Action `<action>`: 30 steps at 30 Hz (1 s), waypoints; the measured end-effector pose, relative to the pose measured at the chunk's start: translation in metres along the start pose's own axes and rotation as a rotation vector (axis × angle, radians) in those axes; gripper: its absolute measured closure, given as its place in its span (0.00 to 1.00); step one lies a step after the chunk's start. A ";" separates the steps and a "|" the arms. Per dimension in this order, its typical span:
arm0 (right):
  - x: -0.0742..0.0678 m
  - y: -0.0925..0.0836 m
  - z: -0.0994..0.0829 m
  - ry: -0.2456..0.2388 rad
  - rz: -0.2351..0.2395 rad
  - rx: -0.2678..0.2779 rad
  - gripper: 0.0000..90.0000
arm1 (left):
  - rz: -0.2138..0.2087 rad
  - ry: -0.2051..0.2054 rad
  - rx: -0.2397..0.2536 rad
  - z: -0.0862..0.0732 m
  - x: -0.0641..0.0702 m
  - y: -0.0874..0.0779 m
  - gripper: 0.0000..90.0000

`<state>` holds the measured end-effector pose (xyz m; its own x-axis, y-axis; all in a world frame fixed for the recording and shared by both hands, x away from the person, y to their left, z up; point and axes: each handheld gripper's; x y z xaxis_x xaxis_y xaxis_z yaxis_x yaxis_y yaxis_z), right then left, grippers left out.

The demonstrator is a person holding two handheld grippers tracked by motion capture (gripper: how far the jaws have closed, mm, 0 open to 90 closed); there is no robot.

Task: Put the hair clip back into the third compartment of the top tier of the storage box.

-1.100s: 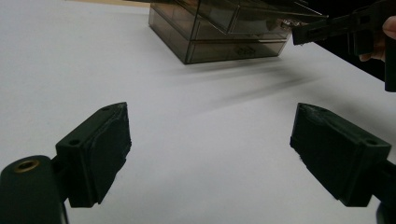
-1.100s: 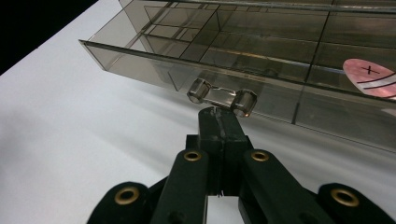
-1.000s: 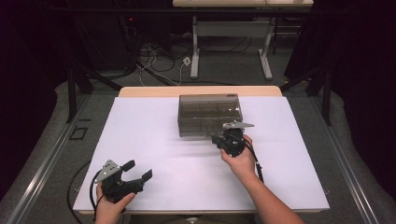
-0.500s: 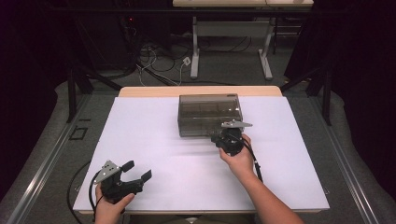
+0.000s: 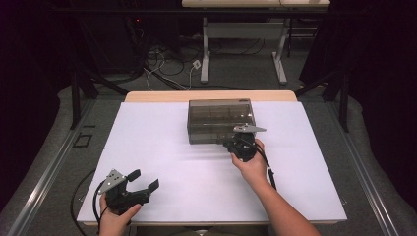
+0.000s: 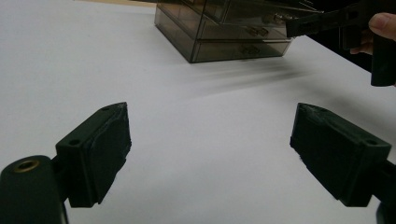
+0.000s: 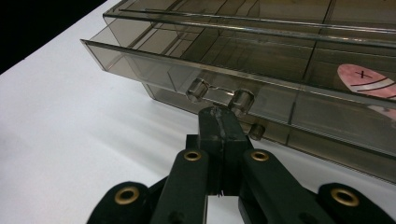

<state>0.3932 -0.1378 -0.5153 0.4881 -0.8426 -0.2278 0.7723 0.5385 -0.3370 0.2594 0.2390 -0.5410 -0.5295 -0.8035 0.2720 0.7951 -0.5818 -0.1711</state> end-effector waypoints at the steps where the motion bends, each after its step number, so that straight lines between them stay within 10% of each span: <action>1: 0.000 0.001 0.000 0.003 0.003 0.003 1.00 | 0.001 0.000 0.000 0.000 0.000 0.000 0.13; 30: 0.015 0.010 0.001 -0.024 -0.020 0.060 1.00 | 0.005 0.001 0.001 0.000 -0.001 -0.002 0.13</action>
<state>0.4084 -0.1446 -0.5212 0.4812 -0.8536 -0.1996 0.8046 0.5204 -0.2860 0.2580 0.2406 -0.5410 -0.5261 -0.8064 0.2699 0.7978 -0.5779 -0.1716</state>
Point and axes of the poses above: each handheld gripper's, and its own axes: y roughly forward along the jaws, z roughly out of its top, x roughly to its right, and after that the axes turned 13 degrees about x, right-handed
